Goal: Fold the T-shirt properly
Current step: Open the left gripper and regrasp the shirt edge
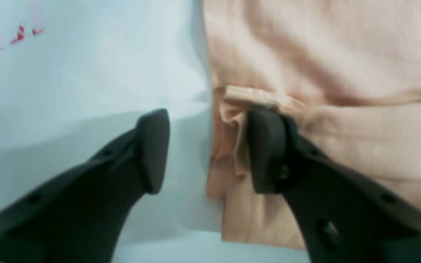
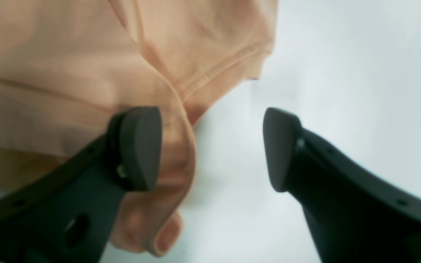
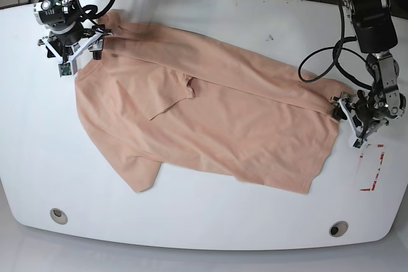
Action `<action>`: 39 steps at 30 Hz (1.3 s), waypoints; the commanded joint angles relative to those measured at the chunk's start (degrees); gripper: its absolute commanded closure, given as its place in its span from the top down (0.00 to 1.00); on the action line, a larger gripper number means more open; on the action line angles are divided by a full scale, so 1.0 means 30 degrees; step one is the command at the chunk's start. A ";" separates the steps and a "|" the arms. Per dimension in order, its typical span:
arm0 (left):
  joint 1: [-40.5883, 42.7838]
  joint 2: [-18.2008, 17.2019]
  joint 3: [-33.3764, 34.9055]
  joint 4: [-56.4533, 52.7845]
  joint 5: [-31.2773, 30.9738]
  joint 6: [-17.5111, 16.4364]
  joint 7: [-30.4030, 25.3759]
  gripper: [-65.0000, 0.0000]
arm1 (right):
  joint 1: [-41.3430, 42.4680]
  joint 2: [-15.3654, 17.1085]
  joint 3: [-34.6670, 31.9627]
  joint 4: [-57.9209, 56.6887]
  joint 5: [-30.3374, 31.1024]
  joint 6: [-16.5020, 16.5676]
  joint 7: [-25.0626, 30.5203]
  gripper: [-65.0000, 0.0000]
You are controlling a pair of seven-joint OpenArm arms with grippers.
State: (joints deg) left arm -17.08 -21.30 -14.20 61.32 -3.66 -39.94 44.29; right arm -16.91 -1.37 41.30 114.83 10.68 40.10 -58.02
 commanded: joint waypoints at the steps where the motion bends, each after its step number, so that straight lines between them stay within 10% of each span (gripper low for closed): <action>1: -0.0533 -0.0270 -0.0059 0.0293 -0.0230 -0.0019 -0.0156 0.52 | -0.0416 -0.0116 0.0080 0.0421 0.1232 -0.0032 0.0277 0.58; 22: 0.0697 -0.1032 -0.3195 0.4806 -0.5417 -0.0019 0.1368 0.52 | -0.2233 -0.0995 0.0226 0.0245 0.2434 -0.0032 0.0424 0.73; 39: 0.1899 -0.1091 -0.5334 0.5304 -0.5534 -0.0019 0.1368 0.52 | -0.2848 -0.0937 0.0197 -0.2158 0.1584 -0.0032 0.1919 0.73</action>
State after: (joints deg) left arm -10.74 -23.33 -29.98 76.12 -19.44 -39.94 49.69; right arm -25.47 -4.47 41.67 108.90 14.83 40.10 -53.19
